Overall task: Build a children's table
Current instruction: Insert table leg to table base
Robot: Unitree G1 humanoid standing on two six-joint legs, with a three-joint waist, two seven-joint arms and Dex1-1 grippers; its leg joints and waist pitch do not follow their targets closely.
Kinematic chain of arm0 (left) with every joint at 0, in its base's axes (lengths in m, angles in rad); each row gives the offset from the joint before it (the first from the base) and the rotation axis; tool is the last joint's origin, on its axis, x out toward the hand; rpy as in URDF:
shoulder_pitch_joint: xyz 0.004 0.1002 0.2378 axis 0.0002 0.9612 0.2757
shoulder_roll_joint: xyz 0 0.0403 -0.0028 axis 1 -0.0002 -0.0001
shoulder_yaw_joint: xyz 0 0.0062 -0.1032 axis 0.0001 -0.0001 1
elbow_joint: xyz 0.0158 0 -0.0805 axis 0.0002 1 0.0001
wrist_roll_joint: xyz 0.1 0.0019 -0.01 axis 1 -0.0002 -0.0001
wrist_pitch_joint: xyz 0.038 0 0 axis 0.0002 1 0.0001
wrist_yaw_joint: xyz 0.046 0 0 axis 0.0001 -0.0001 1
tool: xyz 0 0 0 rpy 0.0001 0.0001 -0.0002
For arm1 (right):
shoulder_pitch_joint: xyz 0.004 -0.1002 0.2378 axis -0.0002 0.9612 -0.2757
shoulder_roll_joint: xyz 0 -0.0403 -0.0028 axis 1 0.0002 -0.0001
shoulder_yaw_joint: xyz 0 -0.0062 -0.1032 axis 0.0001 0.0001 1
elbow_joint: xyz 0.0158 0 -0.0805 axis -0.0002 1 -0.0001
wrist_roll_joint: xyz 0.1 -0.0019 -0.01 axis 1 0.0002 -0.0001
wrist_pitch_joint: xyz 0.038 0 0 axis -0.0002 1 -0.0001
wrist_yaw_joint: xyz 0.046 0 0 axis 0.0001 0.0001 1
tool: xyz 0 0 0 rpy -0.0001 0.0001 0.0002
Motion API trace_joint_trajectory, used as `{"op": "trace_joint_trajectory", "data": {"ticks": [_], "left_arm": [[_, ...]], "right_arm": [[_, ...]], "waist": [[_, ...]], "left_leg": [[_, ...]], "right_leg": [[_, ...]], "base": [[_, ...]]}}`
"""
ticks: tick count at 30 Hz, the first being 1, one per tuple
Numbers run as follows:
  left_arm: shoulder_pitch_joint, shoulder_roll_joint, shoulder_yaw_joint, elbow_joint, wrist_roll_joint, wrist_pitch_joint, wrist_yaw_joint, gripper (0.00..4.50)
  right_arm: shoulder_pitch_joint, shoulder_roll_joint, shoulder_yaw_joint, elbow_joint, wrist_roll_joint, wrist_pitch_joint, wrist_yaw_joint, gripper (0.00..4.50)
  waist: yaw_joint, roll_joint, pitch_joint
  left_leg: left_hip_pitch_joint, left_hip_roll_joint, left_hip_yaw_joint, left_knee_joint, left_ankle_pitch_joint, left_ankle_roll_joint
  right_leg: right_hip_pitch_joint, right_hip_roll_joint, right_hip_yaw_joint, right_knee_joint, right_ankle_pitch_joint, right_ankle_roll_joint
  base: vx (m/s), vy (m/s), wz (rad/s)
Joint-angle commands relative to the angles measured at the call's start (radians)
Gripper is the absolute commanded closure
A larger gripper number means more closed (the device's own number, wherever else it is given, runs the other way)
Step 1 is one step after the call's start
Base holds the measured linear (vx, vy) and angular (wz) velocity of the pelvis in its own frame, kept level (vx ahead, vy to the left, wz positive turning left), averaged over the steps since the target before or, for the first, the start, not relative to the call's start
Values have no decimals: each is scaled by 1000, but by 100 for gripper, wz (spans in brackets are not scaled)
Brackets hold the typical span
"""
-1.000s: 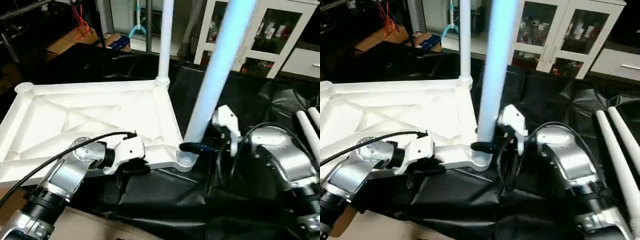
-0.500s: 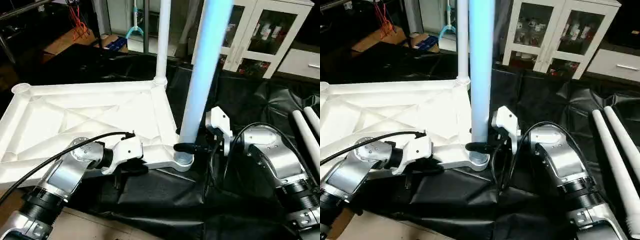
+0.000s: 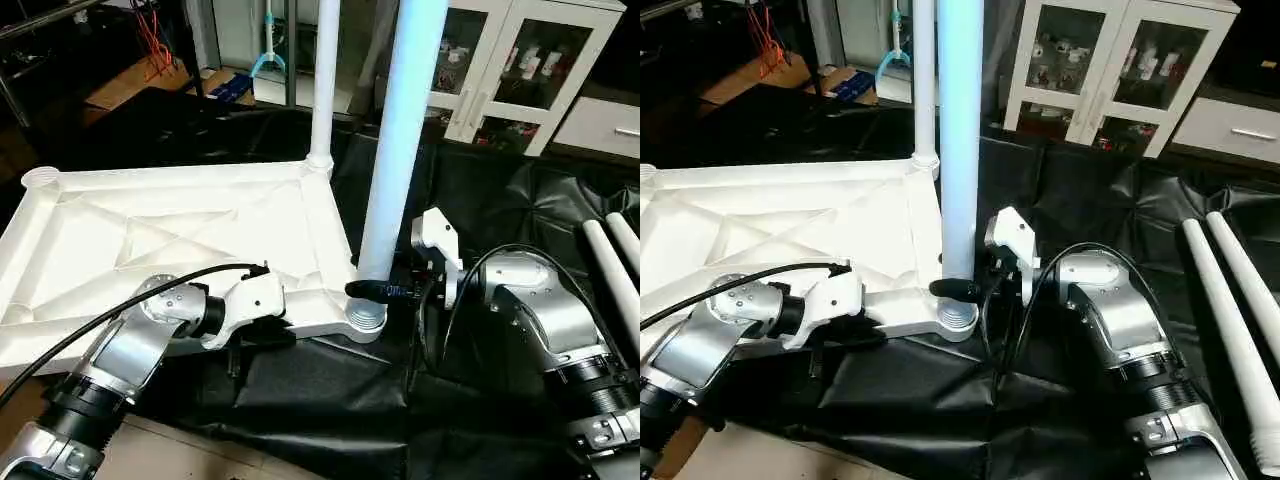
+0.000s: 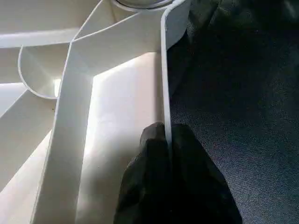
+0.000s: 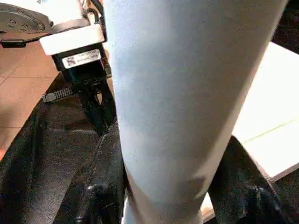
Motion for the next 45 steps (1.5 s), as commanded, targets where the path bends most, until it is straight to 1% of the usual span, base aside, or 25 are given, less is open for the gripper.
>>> {"op": "trace_joint_trajectory", "data": {"ticks": [1,6,7,12,14,19,20,21,22,23,26,27,31,32,36,38,40,42,45], "left_arm": [[23,-8,-42,5,9,-6,-2,450],[23,-9,-42,6,9,-7,-1,450],[24,-9,-42,5,8,-6,-1,450],[25,-8,-42,3,8,-5,-1,450],[27,-7,-41,1,7,-3,-1,450],[28,-8,-40,-1,8,-2,-1,450],[28,-8,-40,-1,8,-2,0,450],[29,-8,-40,-2,8,-2,1,450],[29,-8,-39,-2,8,-2,2,450],[29,-8,-40,-2,7,-2,2,450],[30,-7,-40,-5,7,0,3,450],[30,-7,-40,-5,7,0,3,450],[31,-7,-38,-6,7,0,3,450],[31,-6,-37,-5,7,-1,2,450],[30,-6,-37,-4,7,-1,2,450],[29,-7,-37,-4,8,0,2,450],[29,-8,-38,-4,8,0,2,450],[29,-9,-39,-4,8,0,2,450],[29,-9,-40,-4,9,0,3,450]], "right_arm": [[-6,18,32,24,-1,13,14,266],[-18,38,15,49,-3,6,-13,266],[-23,43,10,63,-11,-4,-27,266],[-31,51,-6,103,-24,-15,-57,266],[-29,50,-10,111,-25,-14,-55,266],[-16,48,-24,143,-29,-16,-58,266],[-11,47,-29,150,-28,-18,-61,266],[-5,46,-34,154,-26,-19,-64,266],[-1,45,-37,156,-25,-20,-66,266],[6,44,-44,157,-21,-21,-69,266],[23,43,-65,157,-10,-21,-79,266],[34,44,-80,157,0,-20,-88,266],[53,43,-97,151,12,-17,-95,266],[71,40,-103,142,20,-17,-95,266],[100,35,-108,122,30,-13,-96,266],[116,34,-113,110,35,-9,-98,266],[126,32,-113,102,37,-7,-99,266],[139,29,-108,91,40,-7,-101,266],[153,23,-99,78,34,-9,-97,266]], "waist": [[-1,-3,-41],[-5,-3,-40],[-6,-4,-39],[-13,-3,-36],[-16,-3,-33],[-17,-4,-30],[-17,-4,-31],[-17,-4,-31],[-18,-7,-30],[-17,-5,-30],[-17,-6,-29],[-17,-7,-29],[-17,-7,-29],[-17,-6,-27],[-17,-7,-27],[-15,-6,-26],[-14,-6,-25],[-15,-6,-25],[-14,-7,-24]], "left_leg": [[35,76,-42,-83,-238,18],[34,76,-43,-85,-257,11],[34,76,-43,-86,-266,8],[36,77,-46,-91,-322,-21],[36,77,-49,-95,-356,-38],[40,77,-50,-97,-400,-55],[40,77,-51,-98,-405,-60],[40,77,-51,-98,-405,-60],[39,77,-50,-98,-404,-58],[39,77,-51,-98,-406,-58],[38,77,-51,-100,-415,-59],[38,77,-51,-100,-418,-59],[39,78,-52,-101,-420,-57],[38,78,-52,-102,-425,-59],[38,79,-53,-104,-438,-64],[38,79,-53,-105,-442,-65],[39,79,-53,-106,-454,-68],[38,79,-55,-107,-453,-70],[38,79,-53,-107,-457,-70]], "right_leg": [[8,-31,20,-56,-109,-253],[7,-31,20,-58,-135,-251],[4,-32,21,-60,-147,-248],[-1,-31,21,-65,-210,-232],[-3,-31,21,-69,-246,-218],[-10,-31,23,-75,-285,-202],[-11,-32,24,-75,-288,-198],[-11,-31,24,-75,-284,-198],[-12,-31,24,-76,-282,-198],[-12,-32,24,-76,-282,-197],[-12,-31,24,-77,-290,-193],[-13,-32,25,-78,-294,-192],[-14,-32,25,-79,-301,-189],[-15,-31,25,-80,-307,-188],[-16,-32,25,-82,-322,-177],[-18,-32,26,-84,-325,-174],[-20,-33,26,-86,-341,-169],[-19,-32,26,-85,-337,-168],[-20,-32,27,-86,-335,-170]], "base": [[0,0,0],[0,0,0],[0,0,0],[0,0,0],[0,0,0],[0,0,0],[0,0,0],[0,0,0],[0,0,0],[0,0,0],[0,0,0],[0,0,0],[0,0,0],[0,0,0],[0,0,0],[0,0,0],[0,0,0],[0,0,0],[0,0,0]]}}
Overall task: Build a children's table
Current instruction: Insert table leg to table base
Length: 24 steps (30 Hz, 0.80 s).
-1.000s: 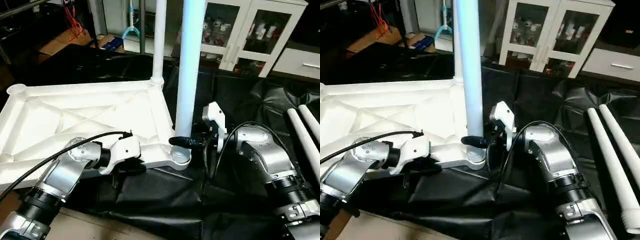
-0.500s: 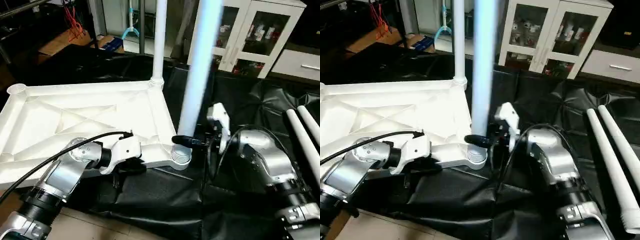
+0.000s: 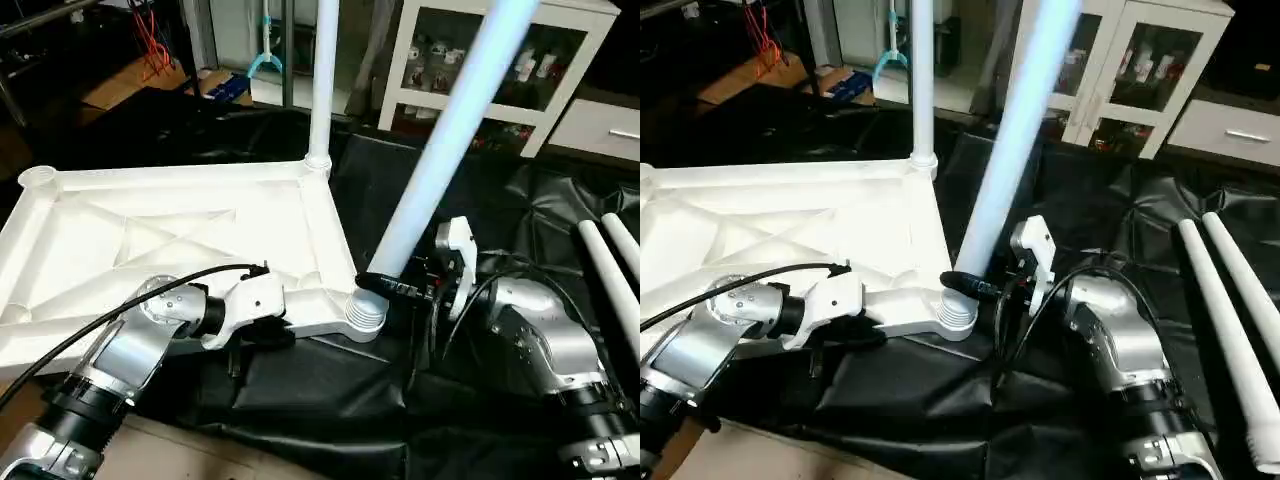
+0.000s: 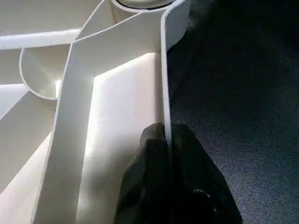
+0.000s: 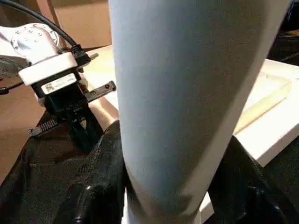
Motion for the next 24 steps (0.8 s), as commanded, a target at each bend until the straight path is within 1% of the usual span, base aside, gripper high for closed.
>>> {"op": "trace_joint_trajectory", "data": {"ticks": [1,2,3,6,7,8,9,11,13,14,17,18,20,22,24], "left_arm": [[25,-9,-42,6,1,-5,-8,450],[25,-9,-43,5,2,-4,-7,450],[26,-9,-43,5,2,-4,-7,450],[25,-9,-43,6,3,-4,-8,450],[25,-8,-43,6,3,-4,-8,450],[25,-8,-43,6,3,-4,-8,450],[24,-8,-43,7,3,-4,-9,450],[24,-8,-43,8,3,-4,-9,450],[24,-8,-43,8,3,-4,-9,450],[24,-7,-43,8,2,-4,-9,450],[24,-7,-44,8,2,-3,-9,450],[24,-7,-43,8,2,-3,-9,450],[24,-7,-43,7,2,-2,-9,450],[23,-7,-44,8,3,-3,-8,450],[22,-9,-44,10,3,-3,-8,450]], "right_arm": [[41,-30,19,43,-60,29,-23,266],[58,-42,43,24,-80,20,-8,266],[63,-46,50,19,-86,18,-4,266],[74,-62,79,4,-107,9,12,266],[76,-70,93,1,-119,2,18,266],[76,-71,96,0,-122,0,19,266],[76,-84,119,-4,-143,-13,27,266],[72,-95,142,-8,-165,-22,37,266],[70,-97,148,-10,-168,-22,40,266],[67,-103,164,-17,-174,-19,48,266],[64,-108,178,-27,-173,-9,56,266],[64,-109,183,-31,-169,0,60,266],[64,-110,187,-33,-164,20,64,266],[62,-105,184,-23,-154,39,61,266],[49,-88,166,11,-152,39,33,266]], "waist": [[-2,1,-27],[-1,1,-27],[1,2,-27],[2,2,-28],[4,2,-27],[3,1,-26],[4,1,-26],[4,1,-25],[4,1,-25],[4,2,-25],[3,2,-26],[3,-1,-28],[4,0,-28],[5,1,-29],[5,1,-30]], "left_leg": [[35,79,-53,-104,-452,-68],[34,80,-53,-105,-449,-68],[36,81,-52,-105,-444,-67],[34,80,-51,-105,-428,-62],[34,81,-50,-105,-428,-62],[33,80,-50,-105,-430,-61],[34,80,-51,-106,-436,-62],[33,81,-53,-107,-445,-65],[34,81,-53,-108,-451,-69],[35,81,-53,-108,-455,-70],[35,81,-54,-109,-457,-73],[36,81,-53,-108,-449,-70],[35,82,-52,-109,-425,-63],[34,81,-50,-108,-409,-55],[34,81,-50,-108,-407,-56]], "right_leg": [[-17,-33,28,-82,-331,-174],[-16,-33,27,-81,-327,-174],[-16,-32,28,-81,-316,-173],[-14,-31,27,-79,-286,-179],[-14,-32,27,-79,-289,-179],[-14,-31,27,-80,-294,-178],[-14,-33,28,-81,-307,-176],[-15,-33,28,-83,-328,-166],[-16,-33,28,-83,-330,-164],[-17,-32,29,-83,-330,-165],[-15,-32,27,-83,-314,-165],[-14,-31,27,-82,-303,-166],[-12,-31,27,-81,-273,-172],[-10,-32,27,-79,-256,-181],[-10,-31,27,-78,-250,-184]], "base": [[0,0,0],[0,0,0],[0,0,0],[0,0,0],[0,0,0],[0,0,0],[0,0,0],[0,0,0],[0,0,0],[0,0,0],[0,0,0],[0,0,0],[0,0,0],[0,0,0],[0,0,0]]}}
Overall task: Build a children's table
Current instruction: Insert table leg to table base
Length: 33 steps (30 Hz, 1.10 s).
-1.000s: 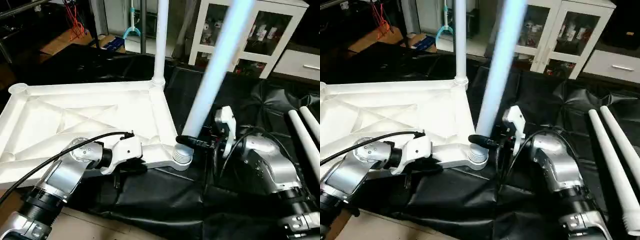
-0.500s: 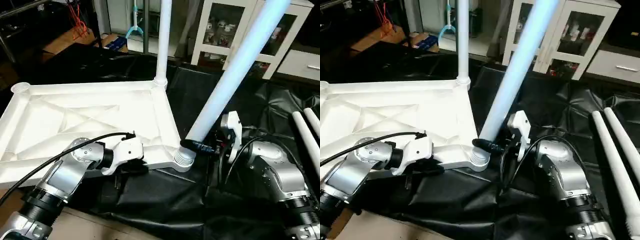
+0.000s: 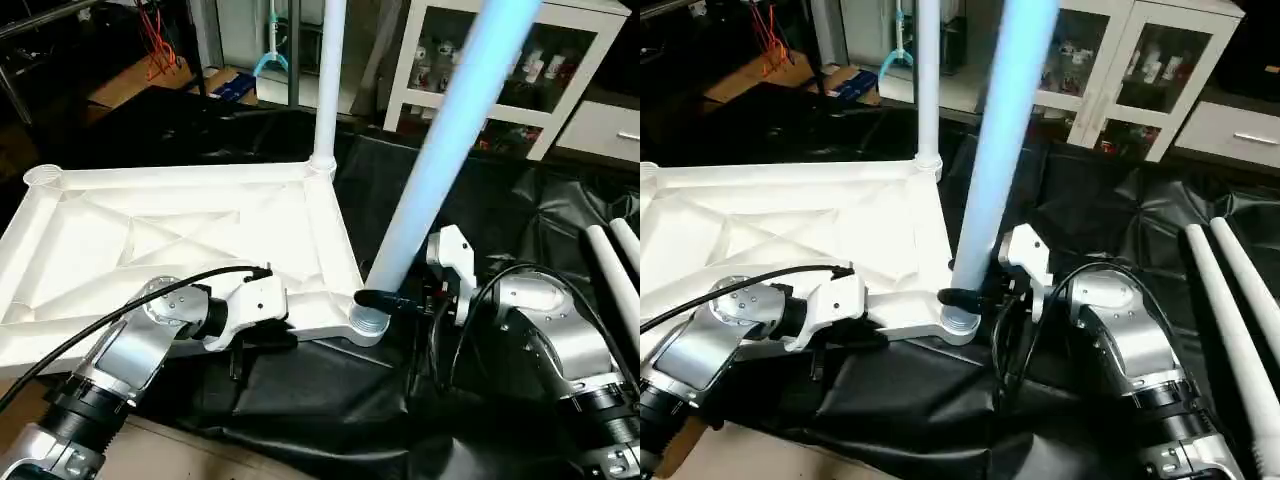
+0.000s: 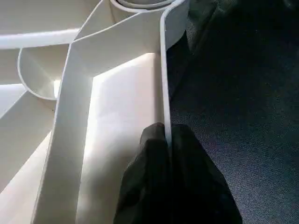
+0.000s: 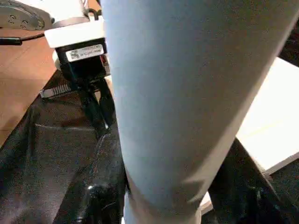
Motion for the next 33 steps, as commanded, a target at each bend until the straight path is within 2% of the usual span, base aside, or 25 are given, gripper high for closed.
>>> {"op": "trace_joint_trajectory", "data": {"ticks": [1,3,5,9,11,12,16,19,22,29,33], "left_arm": [[21,-9,-38,18,4,-4,3,450],[20,-9,-39,20,4,-5,2,450],[19,-10,-39,21,4,-6,2,450],[20,-10,-38,21,5,-6,2,450],[22,-9,-37,19,5,-6,2,450],[22,-8,-37,19,5,-6,3,450],[23,-9,-38,19,5,-7,5,450],[21,-12,-38,22,6,-10,7,450],[19,-14,-38,25,7,-11,7,450],[16,-11,-41,28,30,-15,36,450],[-3,-44,-25,52,57,19,122,450]], "right_arm": [[34,6,51,134,-72,80,-29,266],[18,13,43,169,-75,85,-56,266],[-1,17,33,226,-84,108,-92,266],[6,3,34,250,-93,102,-90,266],[19,-5,38,241,-95,98,-77,266],[22,-6,38,239,-96,96,-74,266],[56,-13,51,208,-88,97,-49,266],[76,-13,67,206,-97,83,-57,266],[85,-5,65,209,-101,76,-75,266],[85,42,1,222,-87,51,-181,266],[73,96,-63,243,-83,51,-339,266]], "waist": [[-7,2,-24],[-9,5,-23],[-16,3,-21],[-22,4,-19],[-23,4,-22],[-23,3,-23],[-17,0,-26],[-15,0,-30],[-14,2,-30],[-22,2,-25],[-30,3,-21]], "left_leg": [[33,81,-50,-102,-411,-58],[34,81,-52,-103,-443,-69],[34,80,-58,-105,-499,-88],[40,81,-66,-110,-571,-117],[37,81,-69,-113,-576,-123],[41,81,-67,-112,-576,-124],[41,80,-58,-108,-529,-105],[39,81,-57,-107,-504,-96],[40,81,-57,-109,-517,-99],[40,80,-70,-114,-619,-122],[42,78,-78,-117,-683,-143]], "right_leg": [[-12,-32,27,-72,-256,-187],[-15,-32,27,-74,-295,-184],[-19,-34,26,-79,-370,-168],[-26,-33,24,-88,-437,-132],[-24,-32,23,-87,-423,-124],[-27,-30,23,-87,-405,-124],[-27,-31,28,-86,-334,-140],[-23,-32,28,-83,-311,-143],[-23,-29,26,-84,-315,-143],[-34,-31,25,-96,-449,-102],[-41,-30,22,-102,-516,-77]], "base": [[0,0,0],[0,0,0],[0,0,0],[0,0,0],[0,0,0],[0,0,0],[0,0,0],[0,0,0],[0,0,0],[0,0,0],[0,0,0]]}}
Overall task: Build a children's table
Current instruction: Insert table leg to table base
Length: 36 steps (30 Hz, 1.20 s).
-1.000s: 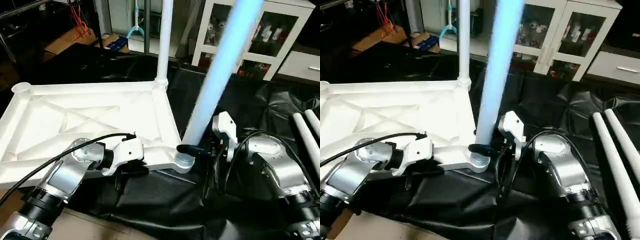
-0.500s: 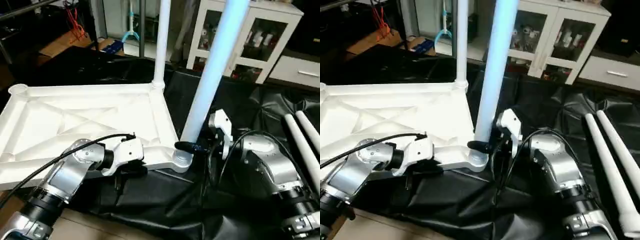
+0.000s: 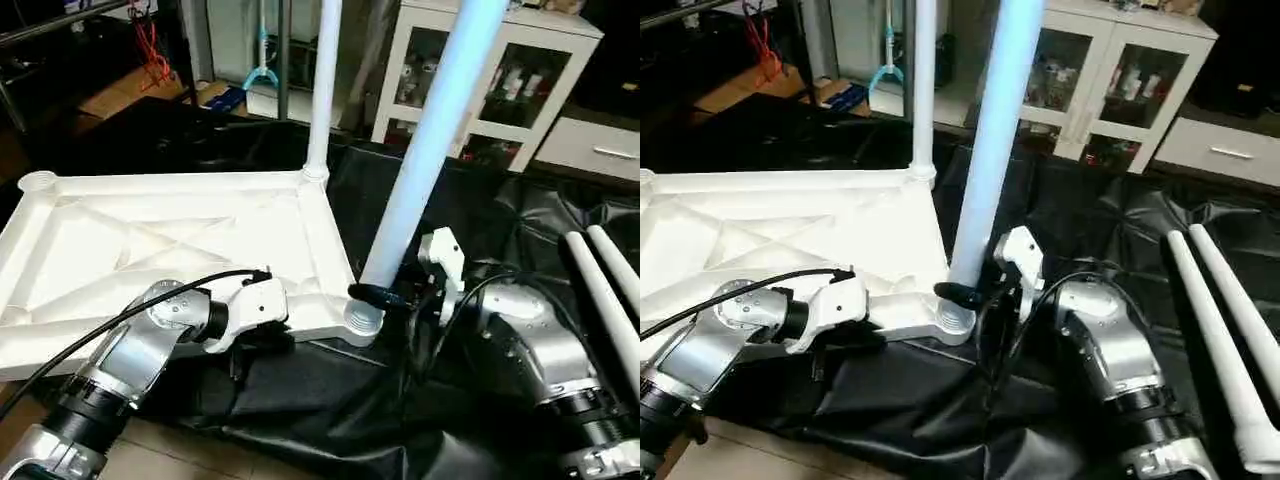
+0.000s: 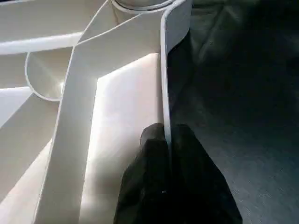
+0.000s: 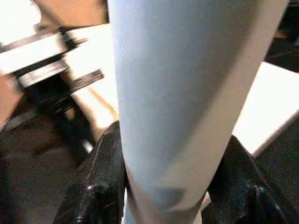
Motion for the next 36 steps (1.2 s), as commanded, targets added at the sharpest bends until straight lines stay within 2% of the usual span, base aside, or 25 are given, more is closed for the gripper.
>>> {"op": "trace_joint_trajectory", "data": {"ticks": [1,9,11,13,14,15,16,17,18,19,20,22,23,24,25,26,27,28,29,30,31,33,34,35,36], "left_arm": [[0,-27,-8,15,11,23,41,450],[-62,-152,17,6,-10,194,144,450],[-91,-220,16,10,-7,266,194,450],[-121,-300,27,29,-3,316,269,450],[-124,-308,28,32,-2,321,277,450],[-144,-370,39,48,-4,341,334,450],[-144,-370,39,48,-4,341,334,450],[-195,-478,67,71,-20,374,430,450],[-195,-478,67,71,-20,374,430,450],[-214,-510,79,76,-26,382,460,450],[-228,-521,84,74,-31,394,468,450],[-237,-519,91,69,-35,400,470,450],[-238,-518,92,67,-35,404,470,450],[-242,-515,96,61,-34,415,467,450],[-243,-506,103,53,-33,431,466,450],[-244,-500,108,49,-31,442,466,450],[-244,-500,108,49,-31,442,466,450],[-243,-500,110,48,-31,444,467,450],[-240,-495,118,46,-28,456,468,450],[-240,-495,118,46,-28,456,468,450],[-239,-495,120,46,-28,460,472,450],[-240,-492,119,48,-31,465,475,450],[-241,-491,118,49,-33,466,474,450],[-241,-488,116,49,-34,466,473,450],[-241,-487,114,50,-34,467,472,450]], "right_arm": [[48,-12,-28,156,-92,62,-156,266],[-16,65,-80,256,-160,55,-453,266],[-53,91,-85,322,-185,56,-570,266],[-95,113,-86,393,-210,37,-678,266],[-100,115,-86,400,-213,35,-689,266],[-135,137,-93,453,-216,20,-763,266],[-135,137,-93,453,-216,20,-763,266],[-214,188,-112,560,-210,-9,-896,266],[-214,188,-112,560,-210,-9,-896,266],[-240,205,-120,596,-208,-19,-943,266],[-257,216,-131,618,-204,-26,-980,266],[-271,223,-133,633,-207,-36,-1007,266],[-274,225,-134,638,-207,-38,-1012,266],[-283,230,-137,652,-207,-45,-1029,266],[-300,236,-139,679,-213,-62,-1055,266],[-310,239,-139,698,-218,-74,-1070,266],[-310,239,-139,698,-218,-74,-1070,266],[-313,239,-140,703,-218,-77,-1073,266],[-332,242,-146,738,-220,-101,-1091,266],[-332,242,-146,738,-220,-101,-1091,266],[-342,244,-152,758,-218,-114,-1097,266],[-360,248,-163,781,-204,-145,-1083,266],[-366,249,-163,782,-200,-153,-1068,266],[-373,252,-162,781,-195,-170,-1040,266],[-380,254,-161,786,-193,-185,-1022,266]], "waist": [[-16,14,-1],[-47,19,7],[-57,25,17],[-52,34,22],[-23,40,19],[-11,31,6],[-17,7,2],[-23,-10,13],[-37,-13,29],[-29,17,10],[-57,30,24],[-45,61,27],[-34,51,27],[-30,45,27],[-33,17,28],[-48,-10,32],[-44,-13,32],[-38,-7,34],[-32,19,36],[-39,54,35],[-37,68,36],[-20,59,44],[-20,28,45],[-35,1,46],[-37,-3,49]], "left_leg": [[42,78,-78,-120,-709,-152],[42,68,-103,-134,-835,-160],[42,67,-97,-158,-882,-170],[17,79,-69,-208,-917,-161],[-12,88,-39,-258,-899,-163],[4,82,-22,-251,-842,-149],[33,71,-11,-214,-749,-148],[96,47,-72,15,-443,-45],[54,44,-102,20,-349,-24],[-10,57,-124,-74,-340,-77],[5,78,-139,-122,-678,-147],[10,89,-132,-174,-880,-194],[7,98,-93,-208,-895,-159],[15,92,-78,-205,-870,-152],[64,51,-53,-133,-777,-132],[120,11,-63,-3,-608,-82],[90,13,-75,7,-472,-52],[46,26,-88,-11,-373,-30],[-5,52,-101,-77,-353,-40],[13,82,-118,-116,-529,-96],[9,100,-119,-163,-688,-147],[18,100,-72,-206,-821,-165],[57,70,-45,-157,-772,-135],[153,12,-45,8,-578,-92],[140,7,-54,46,-446,-62]], "right_leg": [[-42,-30,18,-93,-532,-80],[-32,-24,-8,-105,-549,-70],[-25,-6,-34,-103,-494,-79],[14,10,-62,-51,-382,-105],[54,18,-67,34,-259,-117],[51,15,-56,30,-237,-106],[7,-5,-29,-14,-320,-102],[-78,-163,50,-185,-733,-97],[-39,-176,38,-177,-824,-98],[42,-95,-34,-108,-740,-89],[13,-21,-71,-73,-546,-69],[22,3,-80,-20,-294,-111],[34,5,-81,25,-116,-148],[25,2,-73,15,-158,-151],[-35,-22,-53,-86,-446,-124],[-86,-82,-71,-199,-780,-57],[-48,-116,-57,-199,-867,-38],[0,-136,-51,-185,-876,-34],[48,-98,-79,-144,-744,-36],[47,-56,-100,-105,-537,-53],[58,-25,-98,-38,-274,-103],[35,-1,-99,-10,-194,-153],[-11,-13,-84,-81,-419,-137],[-97,-72,-112,-218,-785,-63],[-78,-119,-108,-239,-884,-42]], "base": [[0,0,0],[-40,25,-10],[-61,35,-9],[-74,24,0],[-76,18,3],[-63,-35,14],[-4,-89,21],[-4,-89,21],[12,-23,-27],[2,76,-47],[2,76,-47],[-4,29,-4],[0,0,0],[-17,-65,19],[2,-107,17],[2,-107,17],[0,0,0],[47,36,-40],[47,36,-40],[45,24,-26],[0,0,0],[0,0,0],[26,-86,24],[26,-86,24],[0,0,0]]}}
